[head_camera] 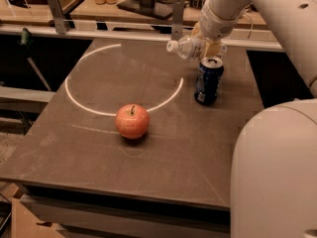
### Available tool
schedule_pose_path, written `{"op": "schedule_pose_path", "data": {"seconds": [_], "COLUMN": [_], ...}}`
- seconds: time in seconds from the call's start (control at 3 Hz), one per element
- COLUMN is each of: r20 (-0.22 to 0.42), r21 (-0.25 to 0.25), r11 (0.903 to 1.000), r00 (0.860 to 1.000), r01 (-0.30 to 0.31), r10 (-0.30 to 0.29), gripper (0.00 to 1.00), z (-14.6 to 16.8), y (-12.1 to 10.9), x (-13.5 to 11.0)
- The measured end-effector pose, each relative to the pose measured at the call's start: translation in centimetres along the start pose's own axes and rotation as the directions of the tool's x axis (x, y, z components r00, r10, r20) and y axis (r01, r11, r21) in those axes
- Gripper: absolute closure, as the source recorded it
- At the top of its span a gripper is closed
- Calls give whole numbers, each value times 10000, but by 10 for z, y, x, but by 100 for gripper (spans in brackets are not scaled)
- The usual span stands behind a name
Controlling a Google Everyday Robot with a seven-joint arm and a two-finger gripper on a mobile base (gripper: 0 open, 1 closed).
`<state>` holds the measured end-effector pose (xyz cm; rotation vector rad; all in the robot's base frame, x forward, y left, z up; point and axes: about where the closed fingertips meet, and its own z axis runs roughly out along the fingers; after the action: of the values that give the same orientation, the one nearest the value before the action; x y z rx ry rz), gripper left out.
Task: Knock blue plastic bottle over
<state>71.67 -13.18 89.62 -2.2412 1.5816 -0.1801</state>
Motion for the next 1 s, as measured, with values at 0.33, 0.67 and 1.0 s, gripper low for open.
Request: {"op": "schedule_pose_path", "data": {"seconds": [0.33,0.67,1.0], "r20": [-310,-589,-680], "r21": [-700,-845,-931], "r11": [9960,9932,9928], "r00": [9979,9946,9943], "r01": [550,804,754], "r10": [-573,-855,-819], "gripper": [74,51,28], "z": [21,32,34], "y": [17,25,34], "x": [-8,-13,-20]}}
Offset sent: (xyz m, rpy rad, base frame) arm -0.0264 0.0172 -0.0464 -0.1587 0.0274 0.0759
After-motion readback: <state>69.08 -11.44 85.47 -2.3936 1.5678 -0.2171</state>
